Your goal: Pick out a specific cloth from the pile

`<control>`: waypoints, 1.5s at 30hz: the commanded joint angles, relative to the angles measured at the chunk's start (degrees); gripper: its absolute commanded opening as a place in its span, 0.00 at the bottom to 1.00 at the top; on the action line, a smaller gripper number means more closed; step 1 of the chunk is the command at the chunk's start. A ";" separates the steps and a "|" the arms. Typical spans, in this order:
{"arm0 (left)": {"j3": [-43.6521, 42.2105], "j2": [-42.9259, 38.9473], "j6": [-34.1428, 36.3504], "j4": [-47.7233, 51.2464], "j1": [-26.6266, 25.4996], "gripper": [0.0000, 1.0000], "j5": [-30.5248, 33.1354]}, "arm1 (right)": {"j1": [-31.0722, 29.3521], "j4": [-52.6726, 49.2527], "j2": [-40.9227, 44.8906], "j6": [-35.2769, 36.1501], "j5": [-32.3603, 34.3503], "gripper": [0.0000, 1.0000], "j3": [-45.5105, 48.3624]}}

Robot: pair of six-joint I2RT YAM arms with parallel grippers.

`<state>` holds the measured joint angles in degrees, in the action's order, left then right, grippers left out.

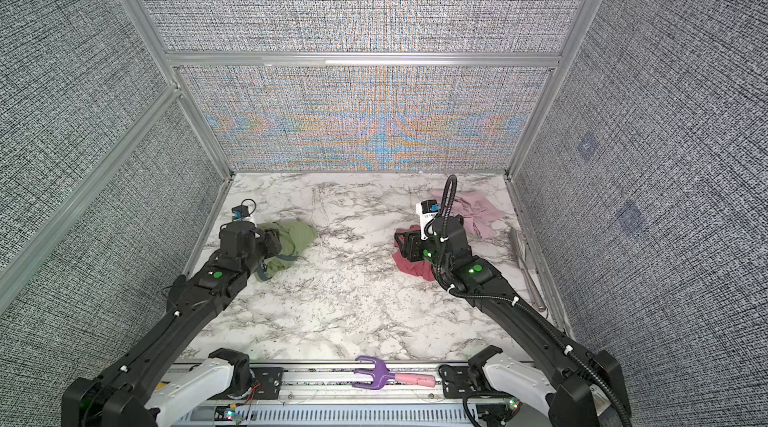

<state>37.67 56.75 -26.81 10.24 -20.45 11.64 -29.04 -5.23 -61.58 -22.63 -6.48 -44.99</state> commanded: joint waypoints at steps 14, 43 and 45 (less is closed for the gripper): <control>-5.91 18.78 -1.87 -17.16 -0.44 0.55 3.20 | -0.14 3.85 -2.96 -1.72 -2.32 0.60 -0.55; -0.06 14.53 5.26 -17.62 13.79 0.56 -7.06 | 10.13 -2.86 3.06 8.48 13.87 0.60 1.67; -3.94 9.84 7.29 -19.49 13.85 0.56 -5.28 | 12.26 -1.13 5.50 10.44 18.72 0.60 4.84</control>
<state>36.86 70.72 -23.05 -6.02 -6.63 4.38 -18.39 -6.31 -58.11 -15.66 3.99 -42.50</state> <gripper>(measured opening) 0.560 0.600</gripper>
